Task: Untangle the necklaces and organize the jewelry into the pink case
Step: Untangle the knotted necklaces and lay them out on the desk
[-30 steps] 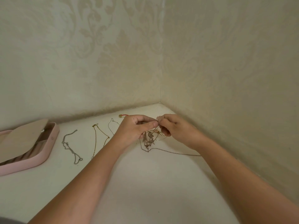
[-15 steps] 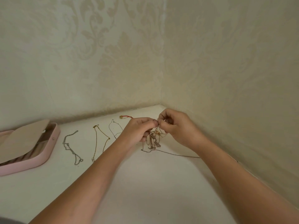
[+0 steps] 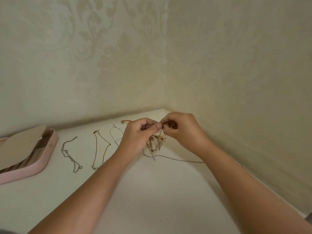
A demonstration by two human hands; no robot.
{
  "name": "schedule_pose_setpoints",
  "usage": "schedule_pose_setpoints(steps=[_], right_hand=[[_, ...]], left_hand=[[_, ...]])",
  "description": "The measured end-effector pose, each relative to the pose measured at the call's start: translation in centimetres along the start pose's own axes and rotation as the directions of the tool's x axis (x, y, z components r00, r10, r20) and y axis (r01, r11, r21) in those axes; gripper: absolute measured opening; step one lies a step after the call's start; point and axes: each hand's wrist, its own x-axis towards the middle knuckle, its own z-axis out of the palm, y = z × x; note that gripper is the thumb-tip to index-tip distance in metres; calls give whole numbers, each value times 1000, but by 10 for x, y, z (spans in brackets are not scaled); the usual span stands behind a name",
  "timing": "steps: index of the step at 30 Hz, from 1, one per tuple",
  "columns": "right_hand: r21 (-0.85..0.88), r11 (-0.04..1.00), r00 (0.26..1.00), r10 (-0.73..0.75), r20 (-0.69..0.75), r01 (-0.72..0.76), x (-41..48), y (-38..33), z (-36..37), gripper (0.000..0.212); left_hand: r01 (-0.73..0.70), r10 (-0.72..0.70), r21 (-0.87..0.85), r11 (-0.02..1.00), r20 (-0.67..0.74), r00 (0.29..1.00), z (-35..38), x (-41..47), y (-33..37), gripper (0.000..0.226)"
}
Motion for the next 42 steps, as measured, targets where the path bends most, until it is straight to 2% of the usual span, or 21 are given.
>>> schedule_pose_setpoints(steps=[2, 6, 8, 11, 14, 17, 20, 23, 25, 29, 31, 33, 35, 36, 40, 42], right_hand=[[18, 999, 999, 36, -9, -36, 0, 0, 2, 9], [178, 948, 963, 248, 101, -263, 3, 7, 0, 15], [366, 864, 937, 297, 185, -347, 5, 8, -2, 17], [615, 680, 917, 280, 285, -399, 5, 3, -5, 18], [742, 527, 909, 281, 307, -414, 5, 1, -8, 17], [802, 440, 911, 275, 308, -404, 6, 2, -13, 15], [758, 520, 914, 305, 266, -394, 6, 6, -13, 13], [525, 770, 930, 337, 147, -362, 6, 8, -5, 10], [403, 852, 940, 331, 81, -334, 5, 8, -2, 10], [409, 854, 933, 358, -17, -321, 5, 8, -3, 27], [393, 850, 924, 381, -2, -350, 5, 9, -1, 36], [405, 824, 909, 415, 45, -396, 6, 10, 3, 41], [506, 739, 881, 462, 100, -444, 7, 11, 3, 44], [589, 664, 864, 487, 127, -461, 8, 11, 1, 44], [901, 199, 786, 583, 207, -384, 11, 15, -15, 44], [947, 46, 773, 591, 230, -317, 12, 14, -18, 41]], left_hand=[[24, -24, 11, 1000, 2, 1000, 0, 1, -2, 14], [31, -30, 114, 993, -8, 1000, -1, 4, -7, 10], [47, -45, 128, 991, -20, 999, -2, 6, -10, 7], [91, -94, 163, 982, 10, 996, -3, 7, -13, 9], [115, -135, 207, 972, 85, 987, -1, 5, -13, 8], [177, -189, 110, 978, 110, 976, 0, 3, -6, 9], [203, -202, -1, 979, 95, 975, 0, 1, 3, 19], [203, -203, 8, 979, 69, 977, 1, -1, 6, 25], [220, -219, 6, 976, 64, 974, 0, 0, 4, 28], [340, -343, 41, 939, 129, 930, -1, 2, 1, 38], [389, -404, 115, 914, 161, 901, -1, 2, -1, 42], [413, -426, 109, 904, 164, 890, -1, 2, -3, 39], [425, -421, -1, 905, 136, 897, -3, 3, -5, 32], [425, -417, -51, 904, 114, 902, -5, 4, -6, 27], [415, -415, -162, 895, 36, 909, -11, 7, -10, 23], [443, -450, -224, 868, 22, 893, -12, 10, -11, 28]])
